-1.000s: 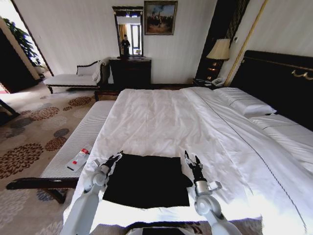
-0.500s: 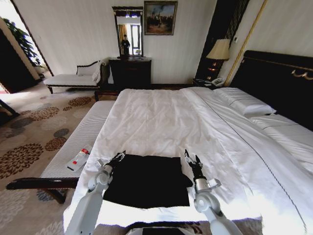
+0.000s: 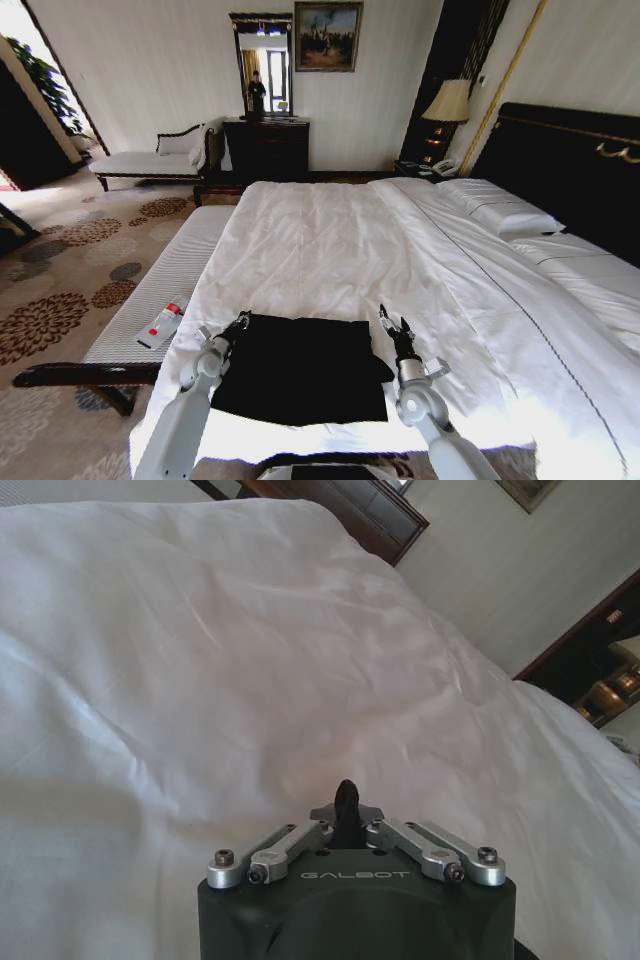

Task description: Fold the clothes on the bed.

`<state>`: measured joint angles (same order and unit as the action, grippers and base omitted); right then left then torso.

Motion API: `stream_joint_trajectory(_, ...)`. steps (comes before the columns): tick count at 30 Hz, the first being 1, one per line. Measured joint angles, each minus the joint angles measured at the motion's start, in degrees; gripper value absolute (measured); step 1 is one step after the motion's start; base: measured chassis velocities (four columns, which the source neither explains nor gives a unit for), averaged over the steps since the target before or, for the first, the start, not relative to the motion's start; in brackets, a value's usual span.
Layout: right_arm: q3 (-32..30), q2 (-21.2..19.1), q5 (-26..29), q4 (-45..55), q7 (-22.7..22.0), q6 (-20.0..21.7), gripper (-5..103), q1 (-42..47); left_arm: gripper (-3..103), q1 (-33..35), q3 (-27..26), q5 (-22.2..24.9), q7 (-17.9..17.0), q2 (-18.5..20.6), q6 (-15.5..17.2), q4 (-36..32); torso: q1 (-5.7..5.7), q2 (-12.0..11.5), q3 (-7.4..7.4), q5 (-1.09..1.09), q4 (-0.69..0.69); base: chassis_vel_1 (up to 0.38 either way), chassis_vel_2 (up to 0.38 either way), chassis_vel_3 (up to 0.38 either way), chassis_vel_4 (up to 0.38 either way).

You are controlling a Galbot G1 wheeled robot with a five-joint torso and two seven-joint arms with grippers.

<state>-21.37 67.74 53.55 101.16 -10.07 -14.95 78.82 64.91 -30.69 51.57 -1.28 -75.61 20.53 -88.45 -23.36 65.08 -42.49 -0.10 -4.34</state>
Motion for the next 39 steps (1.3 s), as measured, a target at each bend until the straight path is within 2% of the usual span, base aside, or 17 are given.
stream_joint_trajectory(2, 0.4, -1.5, -0.2, -1.3, -1.2, 2.9, 100, -1.3, 3, -0.1, -0.6, 0.4, -0.1, 0.1, 0.0, -0.2, 0.00, 0.0, 0.00, -0.01, -0.01, 0.000, 0.000, 0.000, 0.000)
stream_joint_trajectory(4, 0.6, -1.9, -0.1, -1.7, -1.3, 3.5, 100, -1.8, 1, -0.1, -0.8, 0.6, -0.2, 0.2, 0.0, -0.3, 0.00, 0.0, 0.00, -0.01, -0.01, 0.000, 0.000, 0.000, 0.000)
stream_joint_trajectory(6, 1.8, -4.0, 1.9, -3.6, -0.8, 5.9, 100, -4.5, 1, -0.1, -1.7, 1.4, -0.4, 0.5, 0.0, -0.8, 0.00, 0.0, 0.00, 0.00, 0.00, 0.000, 0.000, 0.000, 0.000)
stream_joint_trajectory(9, 2.4, -5.3, 3.7, -5.0, 1.1, 7.2, 100, -6.2, 1, 0.1, -2.2, 2.0, -0.5, 1.0, -0.1, -1.2, 0.00, 0.0, 0.00, 0.00, 0.01, 0.000, 0.000, 0.000, 0.000)
stream_joint_trajectory(12, 2.8, -6.9, 6.2, -7.7, 6.2, 10.5, 100, -8.1, 1, -0.1, -2.7, 3.1, -0.7, 2.1, -0.1, -1.4, 0.00, 0.0, 0.00, -0.01, 0.03, 0.000, 0.000, 0.000, 0.000)
stream_joint_trajectory(13, 2.8, -6.9, 6.2, -7.7, 6.2, 10.5, 100, -8.1, 1, -0.1, -2.7, 3.1, -0.7, 2.1, -0.1, -1.4, 0.00, 0.0, 0.00, -0.01, 0.03, 0.000, 0.000, 0.000, 0.000)
stream_joint_trajectory(15, 2.8, -7.1, 6.6, -8.5, 7.6, 11.4, 100, -8.1, 1, -0.4, -2.5, 3.6, -0.7, 2.5, -0.1, -1.3, 0.00, 0.0, 0.00, 0.00, -0.01, 0.000, 0.000, 0.000, 0.000)
stream_joint_trajectory(16, 2.8, -6.9, 7.7, -9.7, 9.9, 12.4, 100, -8.1, 1, -0.4, -2.3, 4.0, -0.7, 3.1, -0.1, -1.2, 0.00, 0.0, 0.00, -0.01, -0.02, 0.000, 0.000, 0.000, 0.000)
stream_joint_trajectory(18, 2.9, -6.7, 8.4, -10.3, 11.3, 12.7, 100, -8.1, 1, -0.4, -2.2, 4.0, -0.7, 3.2, -0.1, -1.2, 0.00, 0.0, 0.00, -0.01, -0.02, 0.000, 0.000, 0.000, 0.000)
stream_joint_trajectory(20, 3.6, -5.9, 10.0, -12.6, 16.5, 13.4, 100, -8.5, 1, 0.0, -1.9, 4.0, -0.6, 3.4, -0.3, -1.0, 0.00, 0.0, 0.00, 0.00, 0.02, 0.000, 0.000, 0.000, 0.000)
stream_joint_trajectory(22, 3.9, -5.7, 10.1, -13.5, 18.1, 13.5, 100, -8.7, 1, 0.0, -1.9, 3.9, -0.5, 3.3, -0.4, -0.9, 0.00, 0.0, 0.00, -0.01, 0.02, 0.000, 0.000, 0.000, 0.000)
stream_joint_trajectory(24, 4.8, -4.6, 8.9, -16.4, 22.0, 14.0, 100, -9.8, 1, -0.1, -1.6, 3.9, -0.5, 2.9, -0.5, -0.7, 0.00, 0.0, 0.00, 0.00, 0.01, 0.000, 0.000, 0.000, 0.000)
stream_joint_trajectory(33, 5.1, -1.7, 8.4, -19.8, 22.3, 13.7, 103, -11.5, 1, -1.0, -0.7, 4.3, -0.5, 3.5, -0.5, -0.6, 0.00, 0.0, 0.00, -0.01, 0.00, 0.000, 0.000, 0.000, 0.000)
stream_joint_trajectory(36, 5.1, -1.2, 8.6, -20.8, 23.4, 13.4, 89, -11.9, 1, -1.0, -0.7, 4.5, -0.5, 3.9, -0.5, -0.6, 0.01, 0.0, 0.00, -0.01, 0.01, 0.000, 0.000, 0.000, 0.000)
stream_joint_trajectory(38, 5.0, -1.2, 8.6, -20.9, 23.7, 13.4, 89, -11.9, 1, -1.0, -0.7, 4.5, -0.5, 3.9, -0.5, -0.6, 0.01, 0.0, 0.00, -0.01, 0.01, 0.000, 0.000, 0.000, 0.000)
stream_joint_trajectory(39, 5.0, -1.1, 8.7, -21.1, 24.7, 13.2, 85, -11.9, 1, -1.0, -0.7, 4.6, -0.4, 4.0, -0.5, -0.6, 0.00, 0.0, 0.00, -0.01, 0.00, 0.000, 0.000, 0.000, 0.000)
